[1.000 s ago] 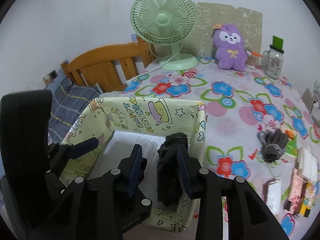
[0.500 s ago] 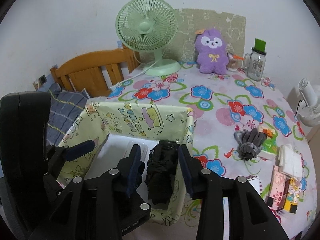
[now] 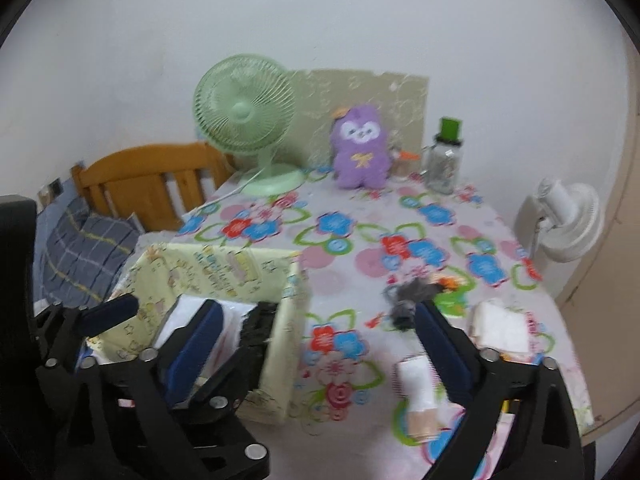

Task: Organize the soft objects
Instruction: 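Open the left tool over the box while the right tool releases the black bundle inside, then move both open tools back over the remaining items on the table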

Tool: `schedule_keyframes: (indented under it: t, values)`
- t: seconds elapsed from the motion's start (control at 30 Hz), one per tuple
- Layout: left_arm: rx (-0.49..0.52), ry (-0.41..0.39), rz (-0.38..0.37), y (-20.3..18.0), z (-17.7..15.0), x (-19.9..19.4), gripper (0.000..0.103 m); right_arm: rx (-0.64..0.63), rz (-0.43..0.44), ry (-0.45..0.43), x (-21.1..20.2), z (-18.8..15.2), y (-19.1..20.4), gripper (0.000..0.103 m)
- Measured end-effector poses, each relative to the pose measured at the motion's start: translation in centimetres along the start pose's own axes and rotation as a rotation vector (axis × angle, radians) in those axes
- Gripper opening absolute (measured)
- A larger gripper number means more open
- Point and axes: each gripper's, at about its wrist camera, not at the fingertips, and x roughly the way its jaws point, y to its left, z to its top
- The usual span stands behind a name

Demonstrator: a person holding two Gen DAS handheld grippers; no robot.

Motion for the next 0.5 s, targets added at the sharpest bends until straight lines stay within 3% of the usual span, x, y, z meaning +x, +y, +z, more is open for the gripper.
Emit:
schedule_keyframes:
  t: [0.3, 0.5]
  values:
    - [0.013, -0.055, -0.036, -3.0, -0.1, -3.0, 0.101, 0.021, -0.043, -0.075, -4.1, -0.4, -2.6, 0.103]
    - [0.038, -0.095, -0.023, -5.0, -0.3, -4.7, 0.101, 0.023, -0.052, -0.099, -6.2, -0.9, -4.0, 0.103]
